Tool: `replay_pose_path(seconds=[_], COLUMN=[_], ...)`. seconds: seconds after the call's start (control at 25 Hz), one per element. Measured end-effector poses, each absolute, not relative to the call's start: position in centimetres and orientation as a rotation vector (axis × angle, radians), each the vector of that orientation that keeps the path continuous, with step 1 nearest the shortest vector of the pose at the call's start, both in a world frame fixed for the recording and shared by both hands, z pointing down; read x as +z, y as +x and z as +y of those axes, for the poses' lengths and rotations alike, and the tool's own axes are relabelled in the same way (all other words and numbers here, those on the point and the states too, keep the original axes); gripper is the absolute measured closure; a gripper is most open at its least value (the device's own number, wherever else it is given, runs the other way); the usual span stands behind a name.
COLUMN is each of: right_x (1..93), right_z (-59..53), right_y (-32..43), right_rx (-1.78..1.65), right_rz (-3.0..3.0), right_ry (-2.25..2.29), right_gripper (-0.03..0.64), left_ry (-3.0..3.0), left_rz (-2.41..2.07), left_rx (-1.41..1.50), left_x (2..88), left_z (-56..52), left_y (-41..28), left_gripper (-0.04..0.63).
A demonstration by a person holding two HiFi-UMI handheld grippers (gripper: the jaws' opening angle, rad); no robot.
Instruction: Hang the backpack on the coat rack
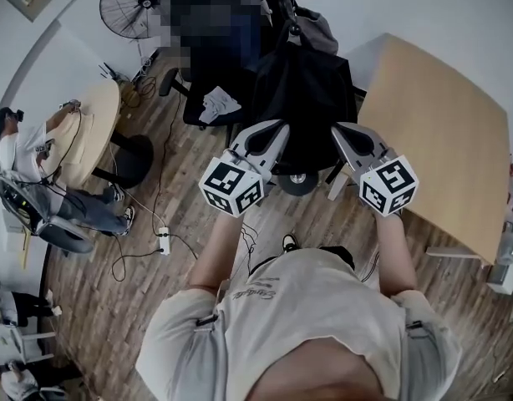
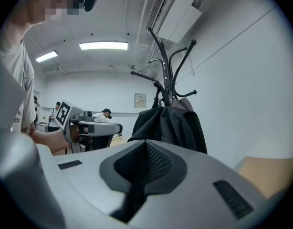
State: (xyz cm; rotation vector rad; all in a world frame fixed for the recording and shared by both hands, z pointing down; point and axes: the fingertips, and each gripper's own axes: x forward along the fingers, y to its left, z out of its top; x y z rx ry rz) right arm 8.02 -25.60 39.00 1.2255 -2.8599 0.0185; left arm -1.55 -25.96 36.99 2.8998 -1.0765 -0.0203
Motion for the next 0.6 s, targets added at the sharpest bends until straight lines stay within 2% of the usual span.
replay_pose_path(seconds=[0.6], right_x=[39.4], right_z=[-21.7], right_y=[9.9], right_rx=[-0.008], right_rz=[-2.905], right_ry=[1.123], right_gripper=[0.623], left_ry=[2.794], left_rz=[-1.375], left_rx=[0.095], left_x=[38.4], left_z=[-21.8], left_y=[0.1], left_gripper=[0.572])
